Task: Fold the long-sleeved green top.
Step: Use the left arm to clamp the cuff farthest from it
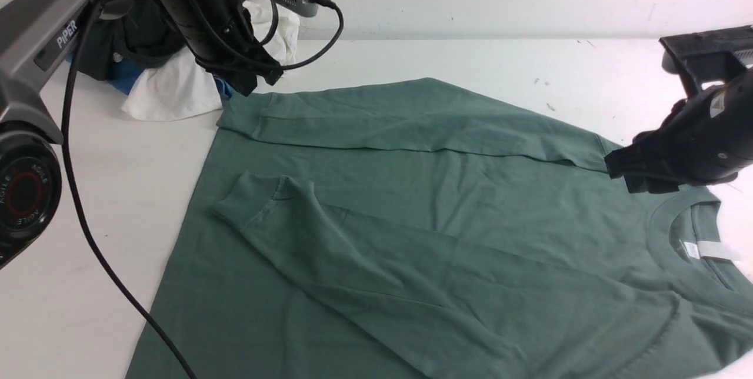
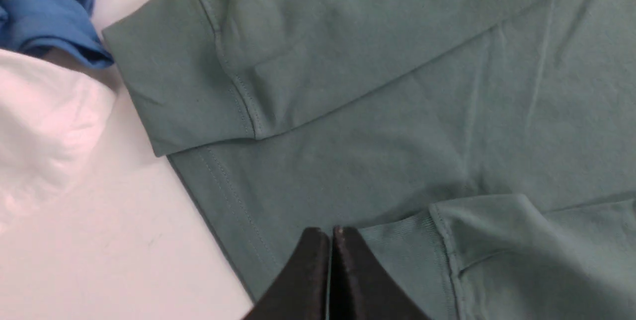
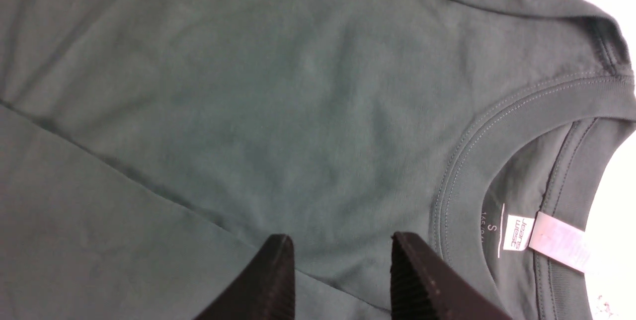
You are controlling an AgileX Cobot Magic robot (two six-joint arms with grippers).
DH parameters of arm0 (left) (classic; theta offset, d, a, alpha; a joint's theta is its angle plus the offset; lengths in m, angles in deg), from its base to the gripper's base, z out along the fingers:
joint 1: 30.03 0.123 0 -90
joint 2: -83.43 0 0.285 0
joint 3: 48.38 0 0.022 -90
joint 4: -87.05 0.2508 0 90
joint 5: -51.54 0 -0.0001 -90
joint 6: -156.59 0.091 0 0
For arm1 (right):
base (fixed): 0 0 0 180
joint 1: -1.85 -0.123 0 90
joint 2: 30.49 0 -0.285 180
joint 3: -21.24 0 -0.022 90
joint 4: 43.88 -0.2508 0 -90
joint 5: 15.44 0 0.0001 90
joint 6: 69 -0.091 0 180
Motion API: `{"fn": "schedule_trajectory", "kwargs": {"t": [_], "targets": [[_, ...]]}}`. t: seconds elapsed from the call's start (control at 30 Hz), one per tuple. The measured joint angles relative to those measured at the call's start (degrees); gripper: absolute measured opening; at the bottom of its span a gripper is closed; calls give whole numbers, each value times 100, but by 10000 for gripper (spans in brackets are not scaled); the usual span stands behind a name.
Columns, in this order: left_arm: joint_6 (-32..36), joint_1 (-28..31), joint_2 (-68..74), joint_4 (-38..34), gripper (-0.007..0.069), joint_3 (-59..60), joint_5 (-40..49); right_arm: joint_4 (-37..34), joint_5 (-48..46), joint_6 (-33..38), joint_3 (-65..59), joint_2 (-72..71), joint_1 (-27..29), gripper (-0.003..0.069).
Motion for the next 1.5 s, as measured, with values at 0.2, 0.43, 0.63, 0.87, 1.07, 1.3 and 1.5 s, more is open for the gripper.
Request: {"fn": "schedule_trajectory", "kwargs": {"t": [0.2,0.43,0.63,0.87,1.07,1.3,1.5], "targets": [[-1160,270,431,240,22,0,-427,-126,-6,71,0,-164,0,261],[-1719,639,1064,168,241,19,-946,-338,-6,224,0,-164,0,261],[-2148,704,1387,-128,444,30,-1761,-372,-6,242,0,-164,0,261],[-2199,704,1487,-524,426,30,-2456,-372,-6,313,0,-164,0,261],[-2203,704,1610,-535,338,30,-2576,-372,1,347,0,-164,0,261],[-2161,715,1610,-522,232,30,-2602,-372,1,351,0,-164,0,261],[-1993,715,1610,-511,75,30,-2602,-372,1,351,0,-164,0,261]]}}
